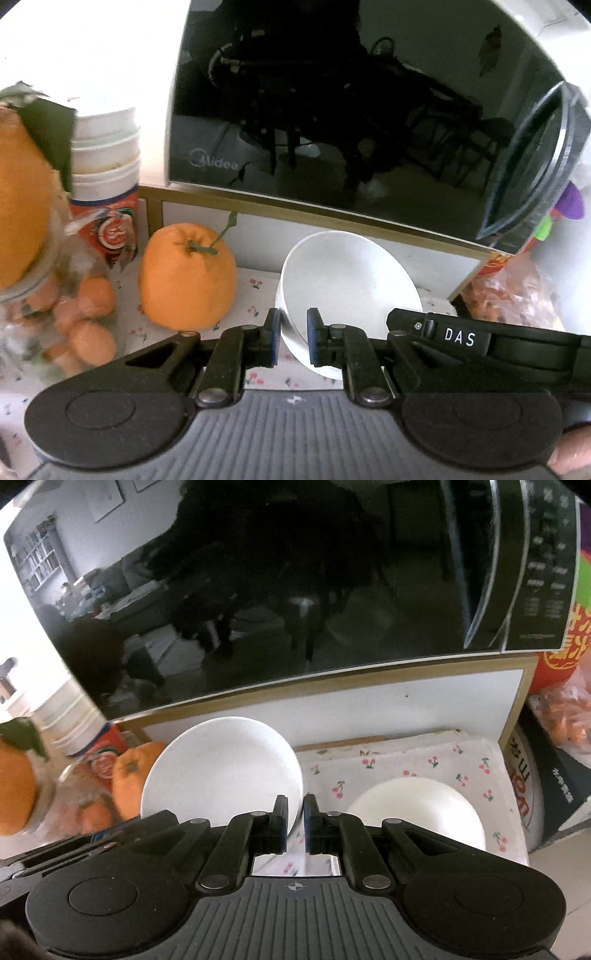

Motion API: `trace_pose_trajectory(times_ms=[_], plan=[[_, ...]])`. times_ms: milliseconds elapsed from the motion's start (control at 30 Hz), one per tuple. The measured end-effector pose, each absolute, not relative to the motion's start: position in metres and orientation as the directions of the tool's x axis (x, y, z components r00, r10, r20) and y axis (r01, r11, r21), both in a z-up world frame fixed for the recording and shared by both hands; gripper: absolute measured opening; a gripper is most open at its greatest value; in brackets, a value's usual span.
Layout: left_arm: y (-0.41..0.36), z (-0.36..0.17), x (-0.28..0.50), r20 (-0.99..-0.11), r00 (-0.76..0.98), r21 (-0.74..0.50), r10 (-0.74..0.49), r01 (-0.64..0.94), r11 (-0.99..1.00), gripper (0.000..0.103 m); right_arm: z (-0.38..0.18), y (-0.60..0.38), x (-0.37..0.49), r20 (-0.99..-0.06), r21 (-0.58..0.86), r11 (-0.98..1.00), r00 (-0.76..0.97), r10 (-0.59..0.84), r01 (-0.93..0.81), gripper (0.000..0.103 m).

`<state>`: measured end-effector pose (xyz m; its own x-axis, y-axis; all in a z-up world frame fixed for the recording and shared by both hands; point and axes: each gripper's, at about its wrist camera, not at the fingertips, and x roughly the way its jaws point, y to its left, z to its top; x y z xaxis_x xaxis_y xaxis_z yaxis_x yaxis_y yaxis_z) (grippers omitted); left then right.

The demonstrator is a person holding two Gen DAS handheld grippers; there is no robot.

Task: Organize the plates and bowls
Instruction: 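Lift the white bowl with both tools and carry it beside the plate stack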

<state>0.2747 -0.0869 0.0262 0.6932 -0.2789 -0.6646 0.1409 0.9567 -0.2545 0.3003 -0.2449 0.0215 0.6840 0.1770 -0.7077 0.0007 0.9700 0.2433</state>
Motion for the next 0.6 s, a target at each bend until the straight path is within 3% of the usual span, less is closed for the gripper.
trace_pose_trajectory(times_ms=[600], plan=[[-0.075,0.048,0.157,-0.659,0.648,-0.312,-0.382,0.226,0.923,0.013,0.068,-0.248,0.159,-0.697,0.234,0.972,0.695,0.178,-0.015,0.01]])
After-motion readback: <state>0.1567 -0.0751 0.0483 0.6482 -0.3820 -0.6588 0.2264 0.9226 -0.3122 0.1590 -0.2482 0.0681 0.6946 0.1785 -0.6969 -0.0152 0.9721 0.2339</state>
